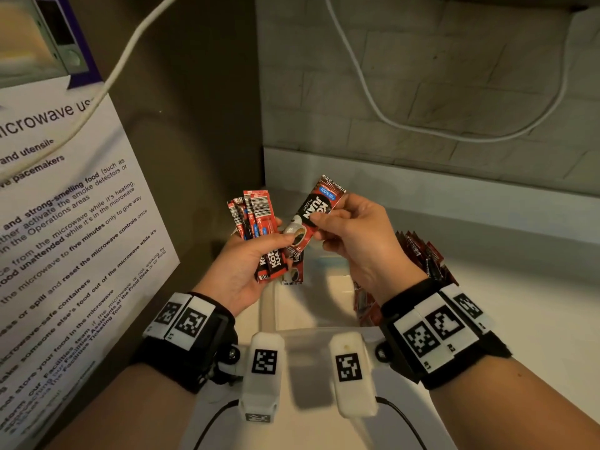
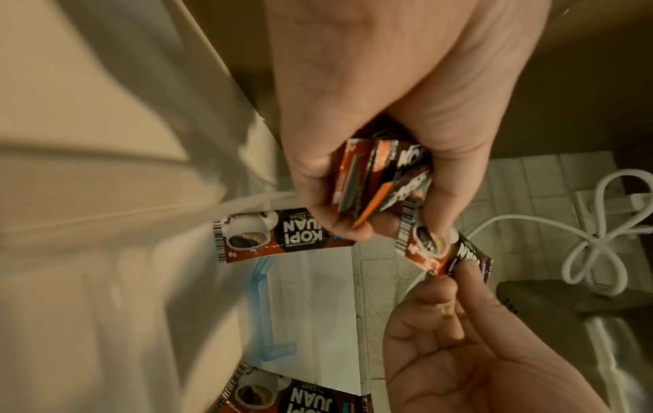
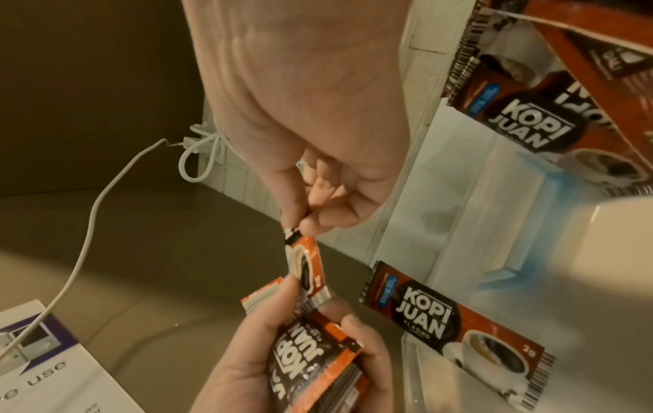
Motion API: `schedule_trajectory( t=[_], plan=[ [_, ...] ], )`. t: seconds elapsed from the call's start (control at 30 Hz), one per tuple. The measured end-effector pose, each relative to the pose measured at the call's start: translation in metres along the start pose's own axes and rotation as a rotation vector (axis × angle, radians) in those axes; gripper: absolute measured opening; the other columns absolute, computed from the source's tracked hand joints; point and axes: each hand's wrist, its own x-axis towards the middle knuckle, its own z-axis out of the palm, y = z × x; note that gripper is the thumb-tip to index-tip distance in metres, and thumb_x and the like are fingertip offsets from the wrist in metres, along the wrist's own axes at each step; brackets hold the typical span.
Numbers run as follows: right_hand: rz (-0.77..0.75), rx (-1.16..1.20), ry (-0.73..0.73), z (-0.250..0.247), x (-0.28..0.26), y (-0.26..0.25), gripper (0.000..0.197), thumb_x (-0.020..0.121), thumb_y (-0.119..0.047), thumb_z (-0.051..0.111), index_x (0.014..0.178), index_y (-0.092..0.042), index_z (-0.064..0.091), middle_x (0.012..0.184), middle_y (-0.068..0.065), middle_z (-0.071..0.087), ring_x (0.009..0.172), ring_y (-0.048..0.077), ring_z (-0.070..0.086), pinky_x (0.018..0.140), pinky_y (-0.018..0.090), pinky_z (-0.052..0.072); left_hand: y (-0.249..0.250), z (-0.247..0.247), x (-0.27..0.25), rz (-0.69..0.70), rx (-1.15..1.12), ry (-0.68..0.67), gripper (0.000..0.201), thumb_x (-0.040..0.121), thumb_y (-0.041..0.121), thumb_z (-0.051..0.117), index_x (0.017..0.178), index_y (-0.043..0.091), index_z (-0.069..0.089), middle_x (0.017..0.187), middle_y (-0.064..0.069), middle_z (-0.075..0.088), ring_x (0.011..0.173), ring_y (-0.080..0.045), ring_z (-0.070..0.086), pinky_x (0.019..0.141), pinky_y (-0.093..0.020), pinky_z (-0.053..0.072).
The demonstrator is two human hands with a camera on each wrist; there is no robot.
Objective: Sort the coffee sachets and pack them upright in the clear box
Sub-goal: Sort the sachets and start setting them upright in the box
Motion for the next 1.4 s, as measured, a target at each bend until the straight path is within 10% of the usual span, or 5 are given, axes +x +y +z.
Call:
schedule_trajectory(
  t=[0.47,0.63,1.4],
  plan=[
    [0.059,-0.493,-0.026,-0.008,0.007,0.033,0.023,0.086,-0.001,0.065,0.069,-0.017,0.062,0.073,0.005,0.066,0.063,0.013,0.064,0.059,0.023,0.053,-0.002,-0.015,0.011,-0.004,0.034,0.222,0.014,0.082,0.013,0.073,0.089,0.02,0.063,0.082,0.001,0.065,0.073,-0.01,0.062,0.063,-0.026,0.051],
    [0.044,-0.761,-0.047,0.004,0.014,0.047,0.034,0.073,0.0,0.076,0.056,-0.019,0.054,0.068,0.005,0.064,0.079,0.03,0.069,0.076,0.044,0.058,-0.013,-0.018,0.015,-0.069,0.068,0.226,0.017,0.081,0.015,0.075,0.095,0.017,0.065,0.085,-0.003,0.067,0.082,-0.017,0.065,0.075,-0.033,0.051],
    [-0.05,-0.975,0.066,0.011,0.015,0.051,0.034,0.072,-0.016,0.079,0.061,-0.022,0.047,0.078,0.001,0.058,0.073,0.018,0.055,0.057,0.02,0.038,-0.013,-0.017,0.009,-0.106,0.093,0.254,0.015,0.081,0.011,0.074,0.089,0.017,0.063,0.076,-0.002,0.062,0.073,-0.016,0.06,0.074,-0.034,0.052]
  ],
)
